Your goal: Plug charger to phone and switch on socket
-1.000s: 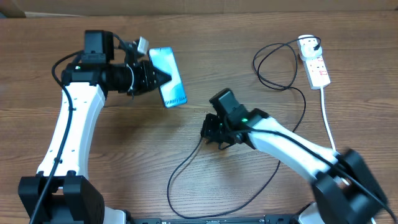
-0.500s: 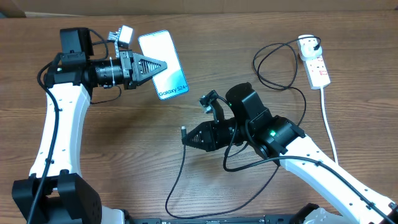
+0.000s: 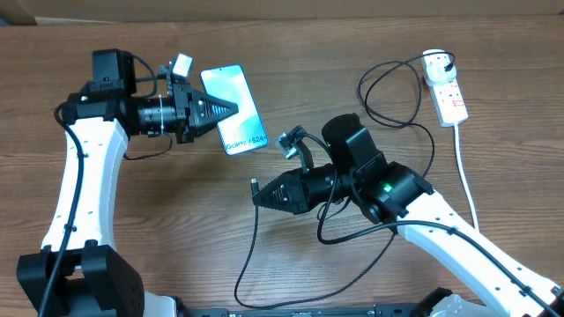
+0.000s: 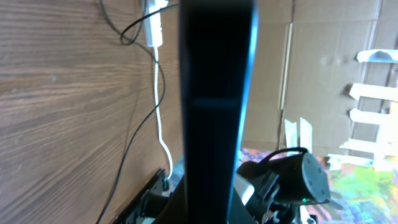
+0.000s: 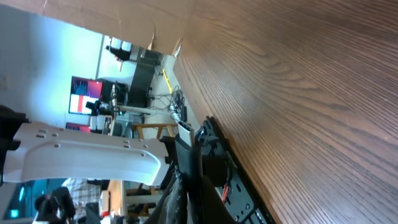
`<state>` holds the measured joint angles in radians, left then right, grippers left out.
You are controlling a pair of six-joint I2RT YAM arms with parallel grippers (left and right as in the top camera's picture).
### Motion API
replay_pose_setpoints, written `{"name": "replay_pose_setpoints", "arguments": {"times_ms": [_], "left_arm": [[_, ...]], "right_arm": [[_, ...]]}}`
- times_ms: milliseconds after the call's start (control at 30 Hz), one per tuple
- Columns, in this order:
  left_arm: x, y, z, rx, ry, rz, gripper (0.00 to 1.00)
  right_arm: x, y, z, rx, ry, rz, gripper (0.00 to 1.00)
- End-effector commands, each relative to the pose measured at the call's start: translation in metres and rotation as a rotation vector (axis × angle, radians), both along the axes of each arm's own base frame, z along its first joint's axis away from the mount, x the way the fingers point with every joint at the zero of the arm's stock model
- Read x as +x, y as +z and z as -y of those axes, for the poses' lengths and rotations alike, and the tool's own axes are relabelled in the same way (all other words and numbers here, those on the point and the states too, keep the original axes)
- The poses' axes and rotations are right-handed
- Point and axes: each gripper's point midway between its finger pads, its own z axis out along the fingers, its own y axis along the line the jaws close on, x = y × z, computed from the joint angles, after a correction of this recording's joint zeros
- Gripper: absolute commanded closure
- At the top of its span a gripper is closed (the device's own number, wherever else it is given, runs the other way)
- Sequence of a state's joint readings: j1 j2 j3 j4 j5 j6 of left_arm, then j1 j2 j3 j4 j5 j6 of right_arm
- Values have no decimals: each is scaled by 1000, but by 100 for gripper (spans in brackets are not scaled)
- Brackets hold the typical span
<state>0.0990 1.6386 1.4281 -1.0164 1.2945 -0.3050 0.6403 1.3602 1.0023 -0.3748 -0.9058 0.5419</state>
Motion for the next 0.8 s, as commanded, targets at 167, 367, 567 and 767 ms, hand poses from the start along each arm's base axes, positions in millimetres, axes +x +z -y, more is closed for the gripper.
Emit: {"name": "replay_pose_setpoints", "arguments": {"times_ms": [167,367,567,767], "left_arm": [[-16,-9,-1,69,-36,26,96],[-28,-11,1,73,-69,31,96],[-31,-11,1,70,-73,16,96],[-34,-9,7,57,-89,13,96]], "right_arm": [[-10,26,2,70,49,-30,96],[-15,30,2,78,57,-94,96],[-18,30,0,73,54,-144,96],[-18,30,0,69,45,-169,96]]}}
